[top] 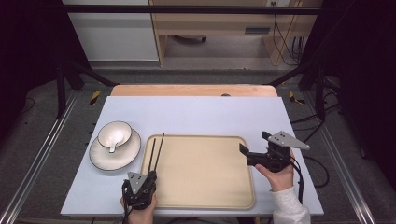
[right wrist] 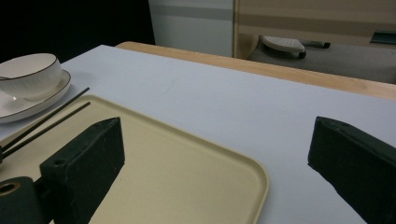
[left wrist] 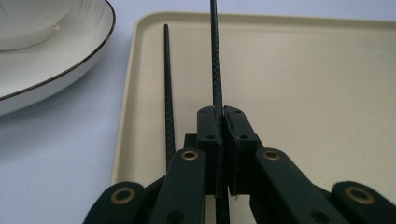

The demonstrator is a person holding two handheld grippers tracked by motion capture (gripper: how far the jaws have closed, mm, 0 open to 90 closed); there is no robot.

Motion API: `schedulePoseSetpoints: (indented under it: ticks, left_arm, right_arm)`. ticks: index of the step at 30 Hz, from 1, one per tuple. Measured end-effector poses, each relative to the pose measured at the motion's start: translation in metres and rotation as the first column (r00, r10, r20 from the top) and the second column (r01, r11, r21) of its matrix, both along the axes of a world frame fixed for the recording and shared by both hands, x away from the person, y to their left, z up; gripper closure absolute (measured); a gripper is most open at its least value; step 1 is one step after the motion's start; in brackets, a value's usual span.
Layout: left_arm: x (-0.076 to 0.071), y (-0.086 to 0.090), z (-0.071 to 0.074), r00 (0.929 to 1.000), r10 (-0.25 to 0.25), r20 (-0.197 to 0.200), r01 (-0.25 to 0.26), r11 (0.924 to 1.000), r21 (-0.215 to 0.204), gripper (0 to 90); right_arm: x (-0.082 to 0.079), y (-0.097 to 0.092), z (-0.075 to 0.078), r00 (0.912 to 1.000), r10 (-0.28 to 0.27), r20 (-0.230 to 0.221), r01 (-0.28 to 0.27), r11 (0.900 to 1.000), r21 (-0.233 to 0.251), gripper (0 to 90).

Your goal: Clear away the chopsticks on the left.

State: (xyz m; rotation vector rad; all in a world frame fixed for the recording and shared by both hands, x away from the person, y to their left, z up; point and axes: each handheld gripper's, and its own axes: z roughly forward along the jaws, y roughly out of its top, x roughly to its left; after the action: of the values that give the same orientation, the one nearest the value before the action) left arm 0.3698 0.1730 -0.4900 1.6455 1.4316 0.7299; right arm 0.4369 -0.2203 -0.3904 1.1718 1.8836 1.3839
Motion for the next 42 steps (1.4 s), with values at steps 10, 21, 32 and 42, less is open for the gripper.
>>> schedulePoseSetpoints:
  ticks: [10,21,32,42]
  left_arm:
    - [0.005,-0.004,-0.004,0.9989,0.005,-0.046,-0.004,0.9997,0.026,85.3]
    - [0.006,-0.004,-0.004,0.9987,-0.008,-0.051,0.009,0.9998,0.019,84.4]
    - [0.004,0.001,0.011,0.9983,-0.056,-0.019,0.056,0.9984,0.003,75.7]
    - [0.012,0.005,0.056,0.9633,-0.257,0.077,0.259,0.9659,-0.012,60.4]
  right_arm:
    - [0.0,0.0,-0.001,1.0,0.004,-0.001,-0.004,1.0,-0.007,3.9]
    - [0.0,0.0,-0.001,1.0,0.005,-0.001,-0.005,1.0,-0.008,3.9]
    - [-0.001,-0.002,0.001,1.0,-0.001,0.001,0.001,1.0,0.003,3.9]
    - [-0.002,-0.004,0.002,1.0,-0.006,0.005,0.006,0.9999,0.012,3.9]
